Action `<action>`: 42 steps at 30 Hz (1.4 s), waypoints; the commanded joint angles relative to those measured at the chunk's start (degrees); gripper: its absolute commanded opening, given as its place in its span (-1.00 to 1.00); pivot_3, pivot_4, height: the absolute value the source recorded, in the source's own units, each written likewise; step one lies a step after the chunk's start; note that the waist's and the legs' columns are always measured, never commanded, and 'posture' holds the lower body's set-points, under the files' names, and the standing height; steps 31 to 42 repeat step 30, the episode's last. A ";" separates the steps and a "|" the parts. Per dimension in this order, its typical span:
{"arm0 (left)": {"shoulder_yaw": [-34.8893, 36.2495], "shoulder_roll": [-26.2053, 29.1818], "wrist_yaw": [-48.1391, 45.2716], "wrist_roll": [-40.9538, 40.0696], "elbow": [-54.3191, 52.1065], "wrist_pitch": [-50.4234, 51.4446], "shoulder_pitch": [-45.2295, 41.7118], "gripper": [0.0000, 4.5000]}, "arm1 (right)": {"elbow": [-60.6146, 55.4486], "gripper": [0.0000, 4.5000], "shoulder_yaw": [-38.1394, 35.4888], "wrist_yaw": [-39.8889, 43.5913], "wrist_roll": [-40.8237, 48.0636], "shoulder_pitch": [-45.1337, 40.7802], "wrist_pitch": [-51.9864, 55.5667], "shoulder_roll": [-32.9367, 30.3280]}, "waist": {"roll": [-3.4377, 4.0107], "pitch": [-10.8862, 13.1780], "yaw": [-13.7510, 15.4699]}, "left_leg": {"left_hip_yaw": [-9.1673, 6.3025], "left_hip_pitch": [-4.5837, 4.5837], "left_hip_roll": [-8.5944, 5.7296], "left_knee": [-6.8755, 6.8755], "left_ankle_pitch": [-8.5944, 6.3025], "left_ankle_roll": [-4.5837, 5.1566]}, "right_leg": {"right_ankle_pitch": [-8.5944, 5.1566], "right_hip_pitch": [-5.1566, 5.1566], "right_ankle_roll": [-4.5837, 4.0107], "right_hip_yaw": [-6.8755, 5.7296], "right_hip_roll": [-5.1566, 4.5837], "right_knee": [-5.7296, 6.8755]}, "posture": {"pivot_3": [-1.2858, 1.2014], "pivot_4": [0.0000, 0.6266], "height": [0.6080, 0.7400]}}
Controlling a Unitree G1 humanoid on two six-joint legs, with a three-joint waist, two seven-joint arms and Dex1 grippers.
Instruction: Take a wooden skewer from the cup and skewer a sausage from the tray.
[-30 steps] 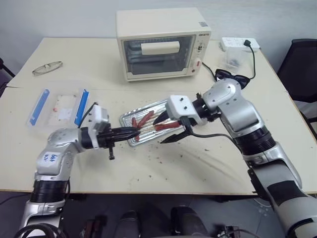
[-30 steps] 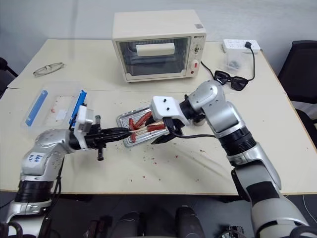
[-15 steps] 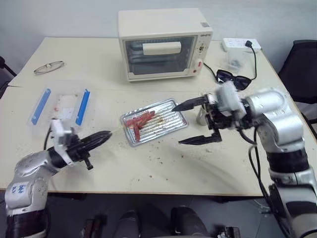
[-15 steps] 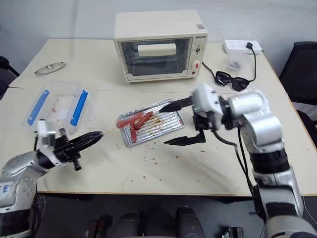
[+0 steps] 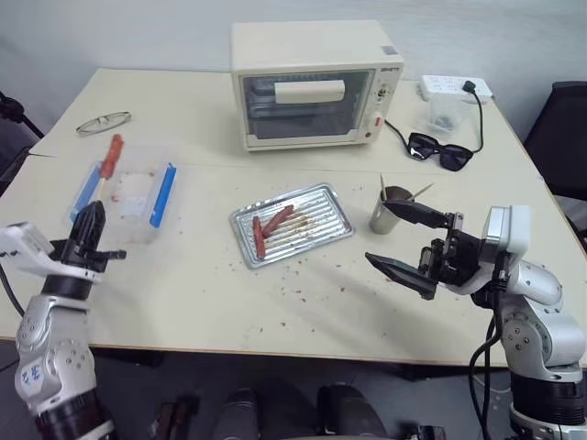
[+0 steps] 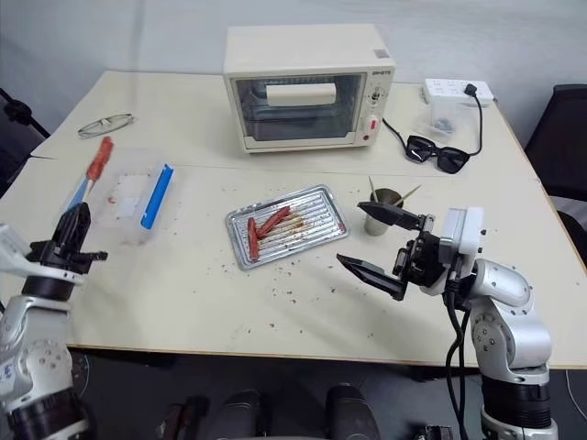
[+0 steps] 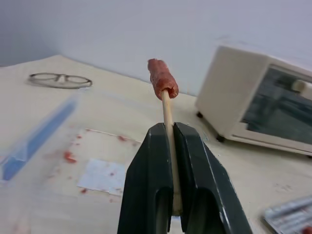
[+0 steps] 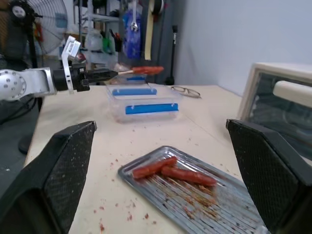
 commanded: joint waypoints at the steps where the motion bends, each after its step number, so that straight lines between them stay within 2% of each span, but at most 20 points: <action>1: -1.31 2.66 2.13 2.99 4.91 -1.39 -3.59 -1.00 | -0.26 0.99 -0.10 -0.87 0.18 -0.94 -1.54 -1.12 | 0.00 0.00 -0.19 | 0.03 0.00 0.02 -0.02 0.00 -0.01 | 0.00 -0.02 0.00 -0.03 0.00 0.05 | 0.03 -0.52 1.00; 5: -1.86 3.94 2.61 3.72 8.95 -2.07 -5.97 -1.00 | -1.18 0.99 0.75 -1.76 0.37 -0.79 -1.45 -1.35 | 0.00 0.00 -0.20 | 0.13 0.02 0.09 -0.11 0.01 -0.02 | 0.00 -0.06 0.00 -0.13 -0.02 0.11 | 0.03 -0.52 1.00; 11: -2.98 4.47 0.22 3.43 7.54 -3.95 -5.17 -0.28 | -2.13 1.00 0.88 -2.35 0.78 1.19 -1.45 -1.93 | -0.01 -0.01 -0.06 | 0.13 0.01 0.08 -0.10 0.01 -0.03 | 0.00 -0.06 0.00 -0.14 -0.07 0.10 | 0.03 -0.52 1.00; 16: -3.72 7.78 -9.89 0.64 1.86 -4.92 -1.27 0.36 | -0.76 1.00 0.29 -0.79 0.59 2.24 -2.13 -4.03 | -0.02 -0.01 -0.06 | 0.13 0.00 0.07 -0.10 0.01 -0.03 | 0.01 -0.05 0.02 -0.11 -0.08 0.08 | 0.03 -0.52 1.00; 22: -12.16 19.68 -27.54 5.52 -7.97 -4.48 12.47 0.36 | 1.55 1.00 1.39 6.39 0.00 4.45 -2.92 -9.89 | 0.05 -0.03 -0.23 | 0.22 0.11 0.07 -0.23 0.01 -0.03 | 0.00 -0.03 0.01 0.11 -0.07 -0.02 | 0.03 -0.52 1.00; 26: -15.07 23.53 -37.34 7.99 -9.88 -9.79 20.73 0.36 | 5.01 1.00 2.03 10.32 -0.67 5.82 -4.83 -11.37 | 0.04 -0.02 -0.23 | 0.41 0.37 0.09 -0.33 -0.03 0.04 | -0.02 0.12 -0.03 0.33 -0.07 -0.24 | 0.03 -0.52 1.00; 30: -14.58 23.21 -37.52 9.47 -9.23 -12.02 22.96 0.36 | 9.74 1.00 2.81 12.44 -3.16 6.95 -8.38 -10.73 | 0.04 -0.02 -0.21 | 0.49 0.54 0.13 -0.39 -0.19 0.31 | -0.04 0.20 -0.08 0.59 -0.06 -0.24 | 0.03 -0.52 1.00; 42: -14.58 23.21 -37.52 9.47 -9.23 -12.02 22.96 0.36 | 9.74 1.00 2.81 12.44 -3.16 6.95 -8.38 -10.73 | 0.04 -0.02 -0.21 | 0.49 0.54 0.13 -0.39 -0.19 0.31 | -0.04 0.20 -0.08 0.59 -0.06 -0.24 | 0.03 -0.52 1.00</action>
